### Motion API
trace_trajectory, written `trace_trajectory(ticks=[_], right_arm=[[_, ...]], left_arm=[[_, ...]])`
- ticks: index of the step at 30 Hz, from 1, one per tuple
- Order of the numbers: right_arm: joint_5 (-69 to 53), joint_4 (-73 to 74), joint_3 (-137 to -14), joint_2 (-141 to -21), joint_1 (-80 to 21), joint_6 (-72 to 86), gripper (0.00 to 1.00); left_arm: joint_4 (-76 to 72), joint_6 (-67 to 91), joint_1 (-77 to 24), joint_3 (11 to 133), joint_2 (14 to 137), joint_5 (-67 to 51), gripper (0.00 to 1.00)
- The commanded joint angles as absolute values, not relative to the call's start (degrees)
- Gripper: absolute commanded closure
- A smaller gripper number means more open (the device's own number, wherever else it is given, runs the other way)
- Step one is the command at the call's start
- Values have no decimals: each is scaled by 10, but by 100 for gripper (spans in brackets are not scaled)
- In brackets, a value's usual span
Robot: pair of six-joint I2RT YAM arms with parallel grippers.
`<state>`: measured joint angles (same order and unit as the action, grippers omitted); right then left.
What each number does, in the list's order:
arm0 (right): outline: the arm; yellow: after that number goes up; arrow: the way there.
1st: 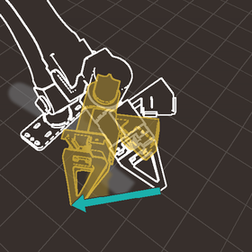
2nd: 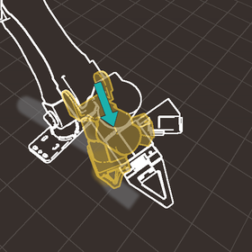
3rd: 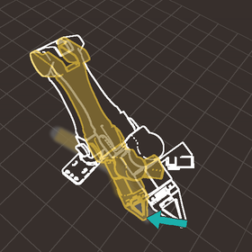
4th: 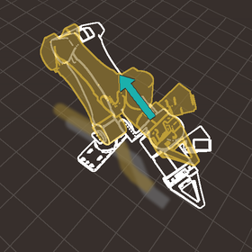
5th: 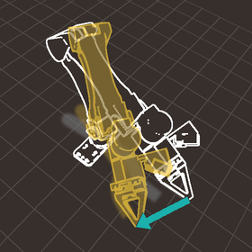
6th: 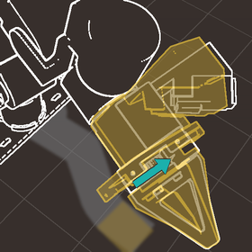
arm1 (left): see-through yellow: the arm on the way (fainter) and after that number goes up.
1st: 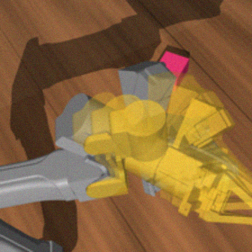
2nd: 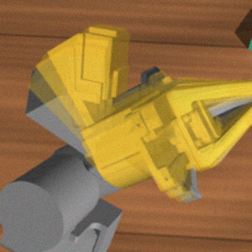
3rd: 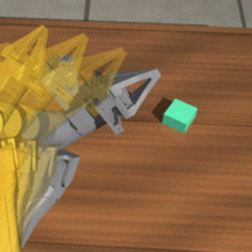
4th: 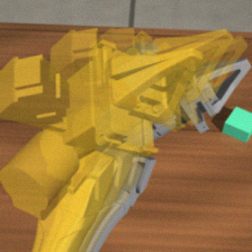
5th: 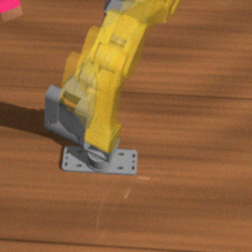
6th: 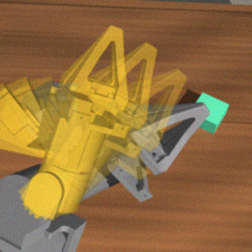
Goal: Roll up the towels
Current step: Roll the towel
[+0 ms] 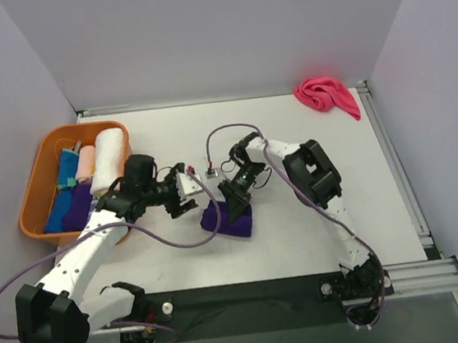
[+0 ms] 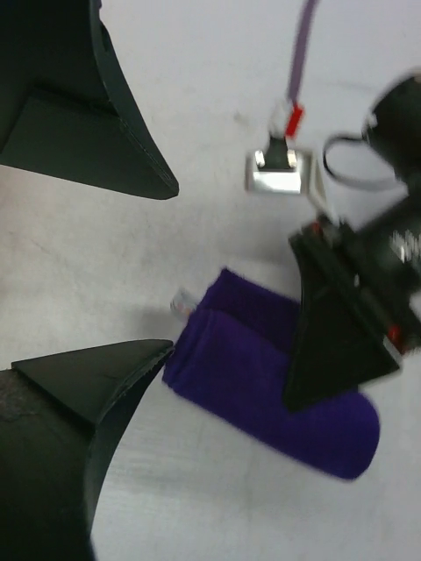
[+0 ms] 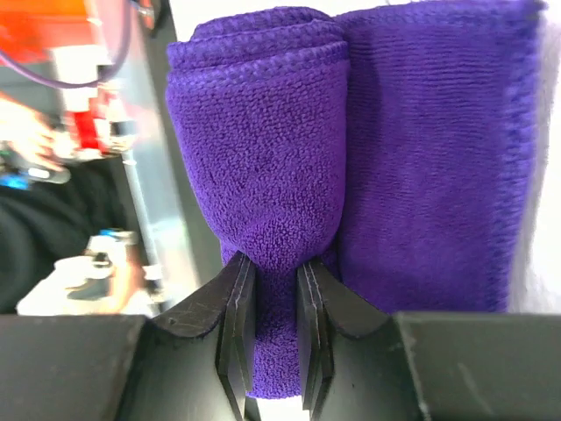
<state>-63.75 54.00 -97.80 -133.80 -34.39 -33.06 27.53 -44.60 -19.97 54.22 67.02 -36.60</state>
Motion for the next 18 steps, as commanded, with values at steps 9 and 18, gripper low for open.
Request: trace_trajectory(ticks=[9, 18], right_arm=[[-679, 625, -1024, -1425, -329, -337, 100], [-675, 632, -1030, -1438, -328, -343, 100]], left_arm=[[155, -606, -405, 378, 620, -279, 20], [8, -646, -467, 309, 695, -227, 20]])
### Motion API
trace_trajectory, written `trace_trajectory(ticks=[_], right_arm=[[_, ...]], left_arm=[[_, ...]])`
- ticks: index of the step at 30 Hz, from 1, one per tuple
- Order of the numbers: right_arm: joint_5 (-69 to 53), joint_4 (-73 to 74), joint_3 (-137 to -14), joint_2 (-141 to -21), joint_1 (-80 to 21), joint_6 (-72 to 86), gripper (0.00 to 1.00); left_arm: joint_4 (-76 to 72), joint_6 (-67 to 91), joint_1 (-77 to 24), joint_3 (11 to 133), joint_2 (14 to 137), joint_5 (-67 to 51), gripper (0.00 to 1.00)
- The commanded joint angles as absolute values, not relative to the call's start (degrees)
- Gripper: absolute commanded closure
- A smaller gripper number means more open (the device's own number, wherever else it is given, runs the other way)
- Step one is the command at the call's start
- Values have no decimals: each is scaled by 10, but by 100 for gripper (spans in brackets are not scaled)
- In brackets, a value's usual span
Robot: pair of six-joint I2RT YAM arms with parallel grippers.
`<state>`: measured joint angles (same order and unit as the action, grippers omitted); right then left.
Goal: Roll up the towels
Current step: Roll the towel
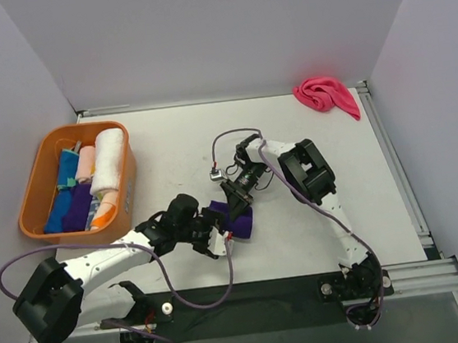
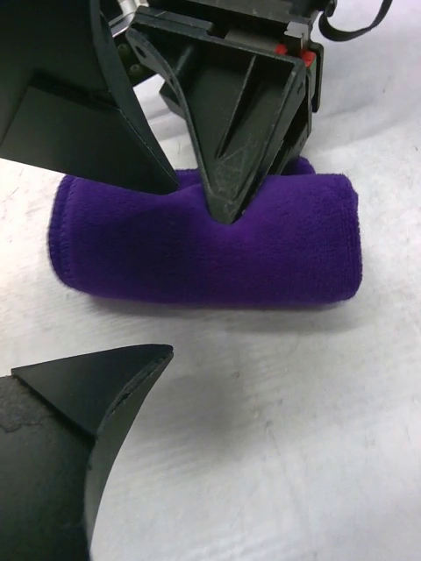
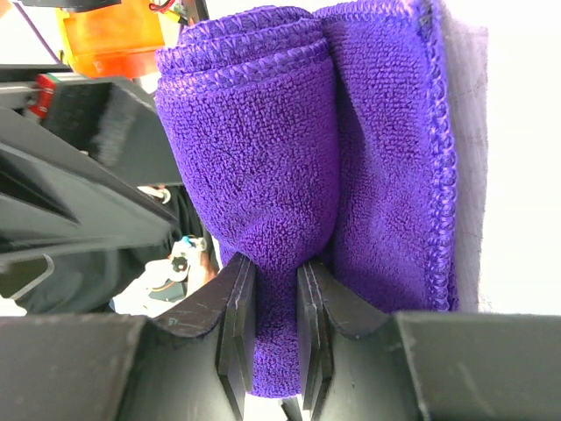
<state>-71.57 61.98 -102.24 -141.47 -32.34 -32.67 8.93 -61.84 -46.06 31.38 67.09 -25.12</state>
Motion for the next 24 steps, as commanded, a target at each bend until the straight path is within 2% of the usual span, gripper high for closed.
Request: trace_trajectory(ticks=[1, 7, 10, 11, 14, 15, 17, 18, 20, 21, 22, 24], right_arm=[[-674, 632, -1031, -1437, -328, -342, 100], [-676, 633, -1027, -1438, -328, -342, 100], [-676, 633, -1029, -1438, -327, -339, 100], [-677, 633, -1031, -1436, -326, -338, 100], [-679, 633, -1034, -1424, -319, -329, 100], [-674, 631, -1035, -1414, -316, -324, 94], [-671, 631, -1045, -1405, -302, -307, 89], [-669, 629, -1055, -1398, -295, -300, 82], [-656, 628, -1072, -1389, -275, -283, 75], [-649, 628, -1089, -1378, -268, -267, 67], [-642, 628, -1097, -1372, -261, -261, 64], [-613, 628, -1114, -1351, -244, -247, 56]], left_arm=[[-31, -646, -470, 304, 702, -223, 20], [-87, -654, -487, 291, 748, -191, 21], [-63, -658, -490, 299, 765, -201, 25], [-52, -650, -491, 303, 770, -204, 28], [32, -629, -490, 336, 789, -220, 49], [86, -627, -490, 348, 798, -228, 63], [131, -614, -490, 374, 804, -249, 72], [169, -609, -491, 382, 809, -252, 78], [198, -596, -491, 402, 813, -258, 83], [223, -592, -491, 407, 820, -259, 85], [236, -585, -490, 415, 825, -260, 88], [271, -563, -490, 436, 841, -263, 89]])
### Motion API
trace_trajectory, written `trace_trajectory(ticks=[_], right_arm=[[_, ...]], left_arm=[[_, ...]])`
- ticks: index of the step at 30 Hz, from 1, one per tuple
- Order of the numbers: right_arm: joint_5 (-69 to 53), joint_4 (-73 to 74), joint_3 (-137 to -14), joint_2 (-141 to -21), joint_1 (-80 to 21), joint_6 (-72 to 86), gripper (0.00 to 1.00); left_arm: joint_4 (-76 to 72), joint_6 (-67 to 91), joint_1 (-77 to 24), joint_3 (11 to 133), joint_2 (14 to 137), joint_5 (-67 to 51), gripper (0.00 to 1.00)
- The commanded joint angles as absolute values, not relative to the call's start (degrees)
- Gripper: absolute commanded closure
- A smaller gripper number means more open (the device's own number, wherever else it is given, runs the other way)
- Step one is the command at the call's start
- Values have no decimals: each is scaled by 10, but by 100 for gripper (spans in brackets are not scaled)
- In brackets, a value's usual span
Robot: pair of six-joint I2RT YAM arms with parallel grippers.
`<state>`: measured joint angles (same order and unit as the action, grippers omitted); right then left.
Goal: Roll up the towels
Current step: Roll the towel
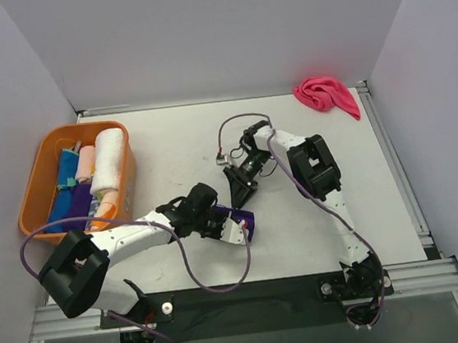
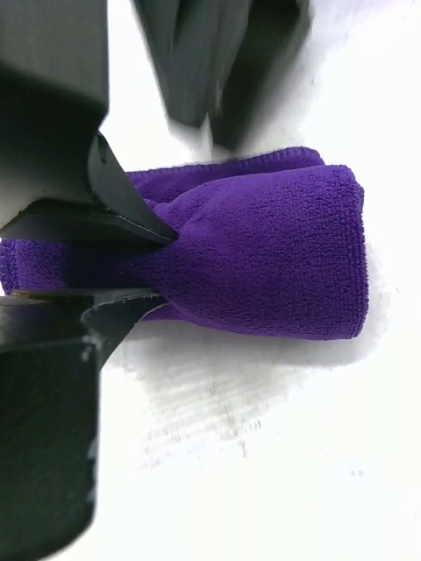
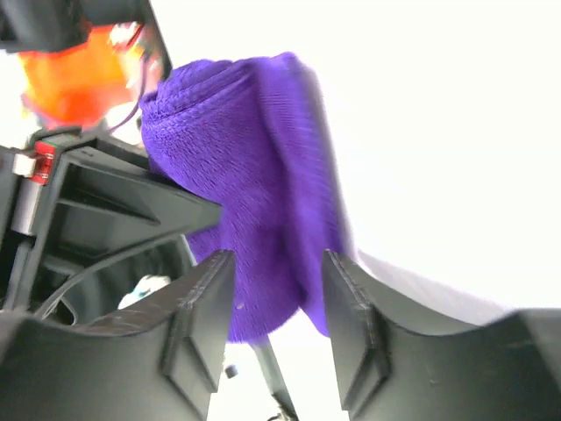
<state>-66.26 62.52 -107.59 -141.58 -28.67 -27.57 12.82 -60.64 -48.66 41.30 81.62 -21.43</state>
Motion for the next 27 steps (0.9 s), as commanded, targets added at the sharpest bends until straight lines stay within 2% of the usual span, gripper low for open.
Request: trace_trajectory(ticks=[1, 5, 8, 14, 20, 24, 27], right_arm=[[-604, 626, -1129, -1342, -237, -243, 54], [-560, 623, -1150, -1276, -204, -232, 52], [-532, 603, -1112, -1209, -175, -221, 51], [-512, 523, -936, -1063, -123, -171, 49], [-518, 423, -782, -952, -127, -95, 37], [-522, 337, -709, -936, -141, -49, 36], [-517, 304, -707, -959, -167, -33, 36]], left_arm=[[283, -557, -487, 444, 848, -265, 91], [337, -513, -455, 499, 881, -312, 92], [403, -494, -411, 570, 932, -352, 91], [566, -504, -328, 759, 1119, -447, 89], [677, -510, -265, 946, 1286, -521, 88], [706, -501, -234, 1019, 1339, -543, 87], [708, -496, -230, 1036, 1353, -544, 87]])
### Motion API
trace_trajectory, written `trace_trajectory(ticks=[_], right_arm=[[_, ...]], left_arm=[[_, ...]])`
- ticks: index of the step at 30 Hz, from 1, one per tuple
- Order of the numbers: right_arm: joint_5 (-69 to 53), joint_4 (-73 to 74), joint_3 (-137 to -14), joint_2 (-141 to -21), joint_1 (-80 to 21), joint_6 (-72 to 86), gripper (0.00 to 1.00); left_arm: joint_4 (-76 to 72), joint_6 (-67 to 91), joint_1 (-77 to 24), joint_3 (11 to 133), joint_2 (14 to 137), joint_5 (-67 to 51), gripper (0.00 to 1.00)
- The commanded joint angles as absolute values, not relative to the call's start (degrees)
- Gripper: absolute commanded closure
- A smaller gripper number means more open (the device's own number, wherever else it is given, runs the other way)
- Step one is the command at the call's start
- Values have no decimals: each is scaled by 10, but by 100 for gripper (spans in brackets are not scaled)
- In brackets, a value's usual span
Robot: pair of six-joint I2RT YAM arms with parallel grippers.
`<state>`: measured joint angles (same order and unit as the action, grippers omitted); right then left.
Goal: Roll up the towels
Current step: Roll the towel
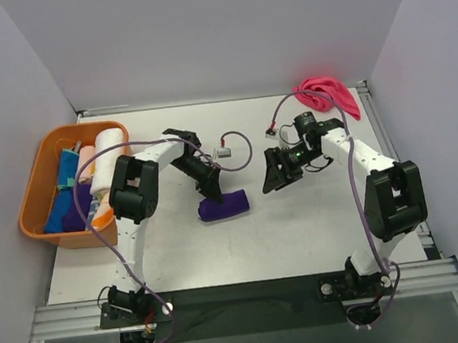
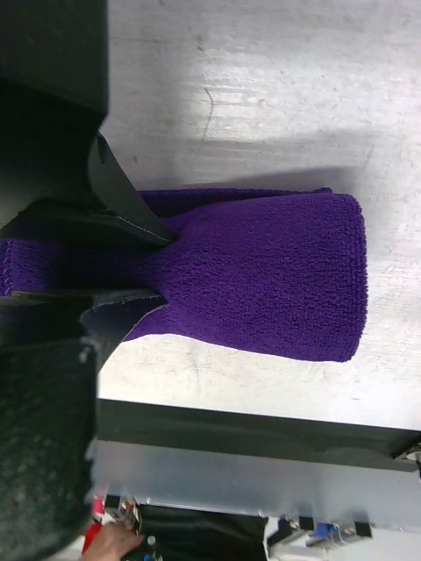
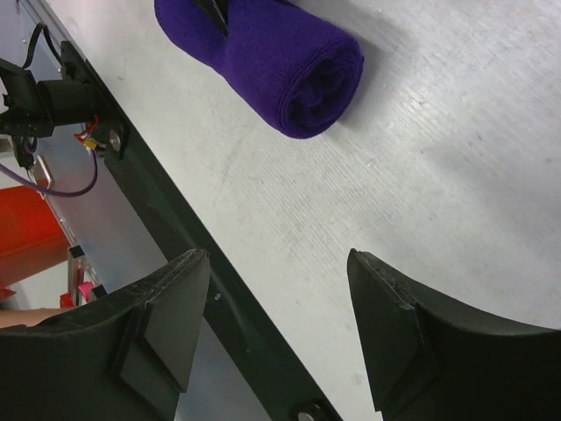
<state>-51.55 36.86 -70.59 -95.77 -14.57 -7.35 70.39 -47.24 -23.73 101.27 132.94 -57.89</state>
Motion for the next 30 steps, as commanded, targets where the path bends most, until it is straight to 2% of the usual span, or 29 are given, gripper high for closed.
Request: trace_trajectory(ticks=[1, 9, 26, 30], right_arm=[[-514, 296, -708, -975, -173, -30, 36], [-501, 191, -708, -1040, -250, -4, 38], [-523, -53, -616, -1068, -277, 53, 41], [-526, -87, -610, -1090, -276, 76, 48]], left_arm=[[708, -494, -229, 1038, 1355, -544, 87], [710, -472, -207, 1057, 1386, -569, 84], [798, -495, -185, 1142, 1455, -601, 82], [802, -489, -181, 1150, 1463, -606, 82]])
